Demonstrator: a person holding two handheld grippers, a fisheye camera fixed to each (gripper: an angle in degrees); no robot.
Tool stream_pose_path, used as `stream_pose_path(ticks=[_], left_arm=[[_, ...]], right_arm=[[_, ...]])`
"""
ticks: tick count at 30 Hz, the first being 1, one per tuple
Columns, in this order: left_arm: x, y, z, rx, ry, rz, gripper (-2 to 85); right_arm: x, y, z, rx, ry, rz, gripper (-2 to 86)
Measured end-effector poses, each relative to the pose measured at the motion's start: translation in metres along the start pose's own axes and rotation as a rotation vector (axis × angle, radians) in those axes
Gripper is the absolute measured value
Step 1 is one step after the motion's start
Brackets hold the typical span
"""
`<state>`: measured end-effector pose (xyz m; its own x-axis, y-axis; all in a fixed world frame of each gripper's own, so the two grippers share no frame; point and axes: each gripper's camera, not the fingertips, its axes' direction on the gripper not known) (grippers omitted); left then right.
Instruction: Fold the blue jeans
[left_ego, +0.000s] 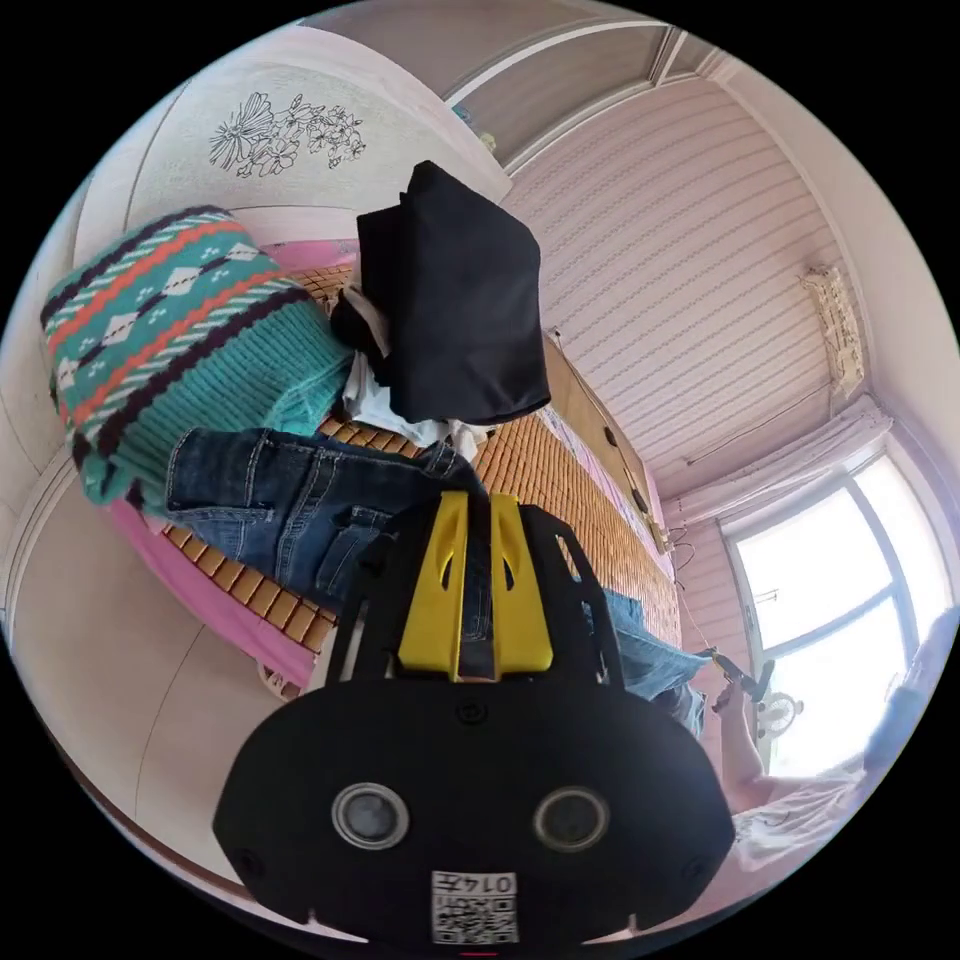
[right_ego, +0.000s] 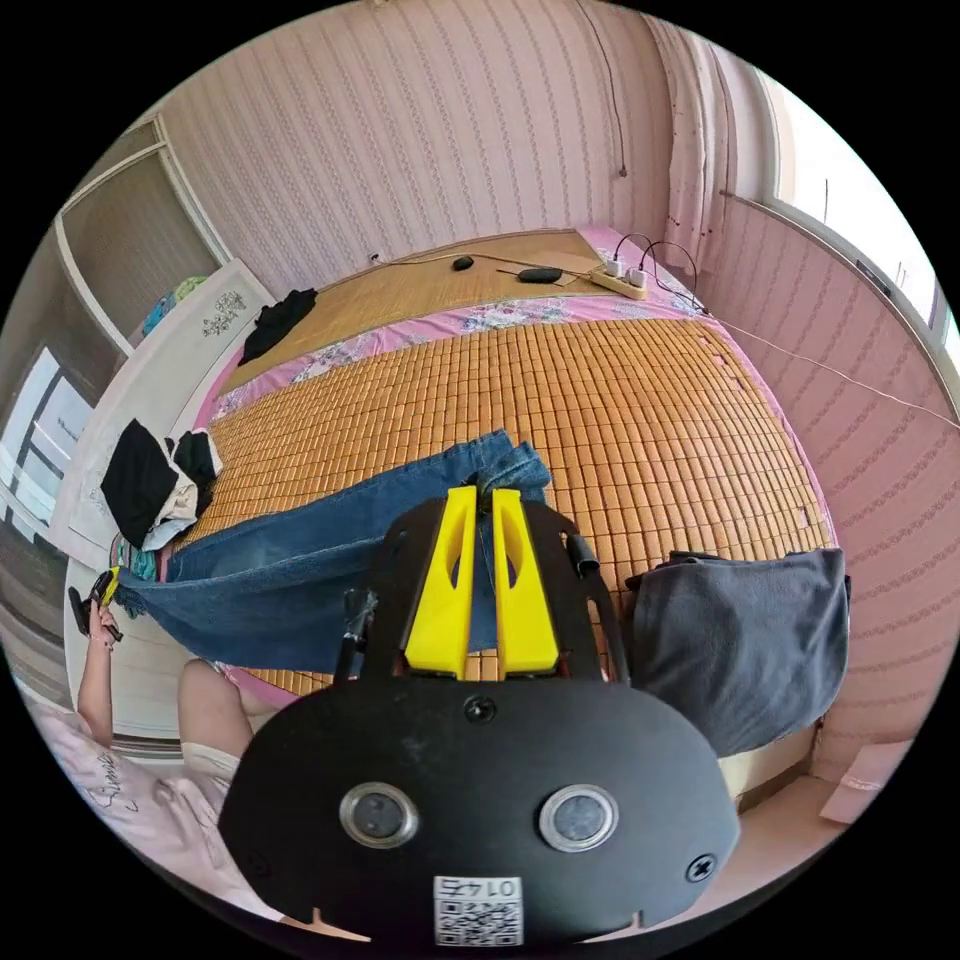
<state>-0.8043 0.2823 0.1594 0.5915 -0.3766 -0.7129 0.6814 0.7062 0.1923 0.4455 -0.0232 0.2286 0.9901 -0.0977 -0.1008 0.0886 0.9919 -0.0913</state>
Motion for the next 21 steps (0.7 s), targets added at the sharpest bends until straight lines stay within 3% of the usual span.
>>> stream_pose_path(ticks=[5,11,15,18,21], left_arm=[[0.004,0.002,0.095,-0.036,-0.227,-0.128,8.0],[0.054,0.071,0.166,-0.19,-0.183,0.094,7.6],[0.13,0.151,0.263,-0.431,-0.155,0.359,8.2],[0.162,0.207,0.337,-0.588,-0.238,0.475,8.8],[0.173,0.238,0.37,-0.586,-0.332,0.529,8.6]], right_arm=[[0.011,-0.047,0.097,-0.169,-0.049,0.175,15.2],[0.049,0.025,0.138,-0.243,0.046,0.297,16.0],[0.068,0.046,0.152,-0.184,-0.026,0.442,14.6],[0.061,0.047,0.155,-0.157,-0.06,0.476,6.4],[0.04,0.042,0.156,-0.219,0.007,0.367,3.3]])
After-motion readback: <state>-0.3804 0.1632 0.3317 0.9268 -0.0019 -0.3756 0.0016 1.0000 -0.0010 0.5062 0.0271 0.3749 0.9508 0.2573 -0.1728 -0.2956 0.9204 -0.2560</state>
